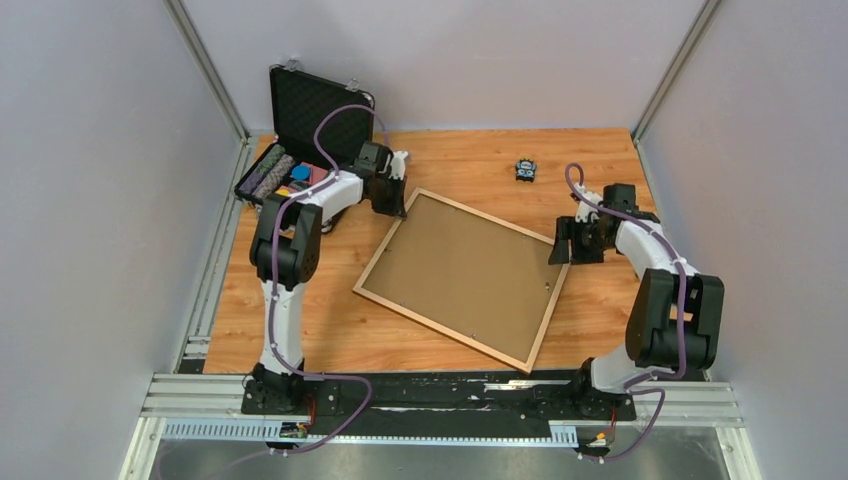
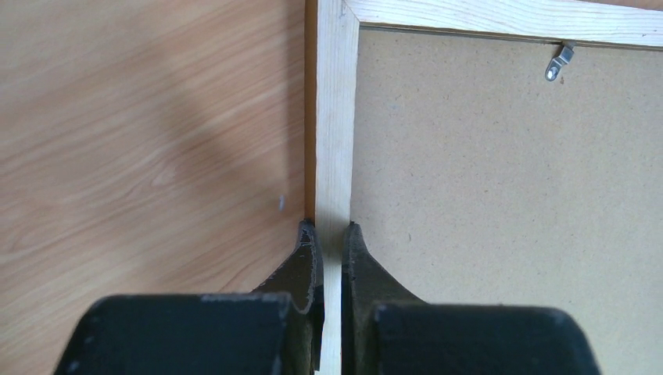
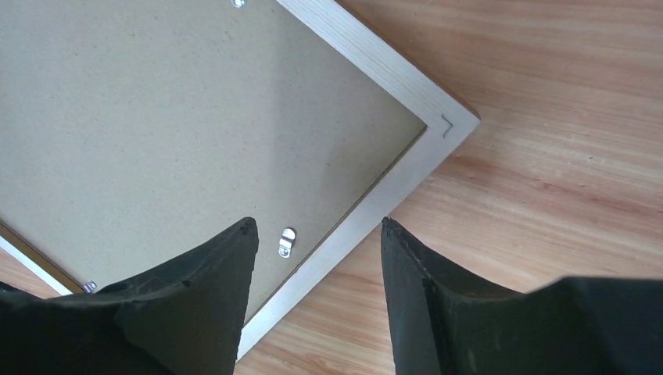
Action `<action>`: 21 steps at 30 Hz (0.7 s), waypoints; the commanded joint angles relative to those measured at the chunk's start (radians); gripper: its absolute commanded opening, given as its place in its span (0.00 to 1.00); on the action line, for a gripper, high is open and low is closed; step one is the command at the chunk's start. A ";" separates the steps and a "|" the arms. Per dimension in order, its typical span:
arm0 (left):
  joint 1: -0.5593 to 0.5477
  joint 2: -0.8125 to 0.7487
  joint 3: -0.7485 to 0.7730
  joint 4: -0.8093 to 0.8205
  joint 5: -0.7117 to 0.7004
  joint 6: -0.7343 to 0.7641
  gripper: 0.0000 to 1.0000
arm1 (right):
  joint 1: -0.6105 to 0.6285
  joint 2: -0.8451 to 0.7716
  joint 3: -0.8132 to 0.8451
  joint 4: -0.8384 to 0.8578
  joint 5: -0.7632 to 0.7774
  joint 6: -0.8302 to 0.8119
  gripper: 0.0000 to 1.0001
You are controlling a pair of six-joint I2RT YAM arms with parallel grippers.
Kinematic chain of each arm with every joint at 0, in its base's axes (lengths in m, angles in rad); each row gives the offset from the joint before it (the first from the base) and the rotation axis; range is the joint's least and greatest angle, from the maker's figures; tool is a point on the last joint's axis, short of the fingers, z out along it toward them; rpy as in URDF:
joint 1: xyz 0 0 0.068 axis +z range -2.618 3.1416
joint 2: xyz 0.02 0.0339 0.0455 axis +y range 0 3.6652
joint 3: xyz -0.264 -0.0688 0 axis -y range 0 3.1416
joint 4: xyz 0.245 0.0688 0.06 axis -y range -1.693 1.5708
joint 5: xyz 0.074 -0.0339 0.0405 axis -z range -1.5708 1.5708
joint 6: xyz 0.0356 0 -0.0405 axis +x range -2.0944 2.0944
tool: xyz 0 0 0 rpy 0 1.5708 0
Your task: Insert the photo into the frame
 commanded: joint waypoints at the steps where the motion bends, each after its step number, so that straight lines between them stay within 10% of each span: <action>1: 0.059 -0.065 -0.120 -0.014 -0.014 -0.074 0.00 | 0.001 0.022 -0.001 0.031 -0.014 0.033 0.58; 21: 0.103 -0.168 -0.416 0.065 0.078 -0.158 0.00 | 0.001 0.270 0.143 0.023 -0.182 0.113 0.58</action>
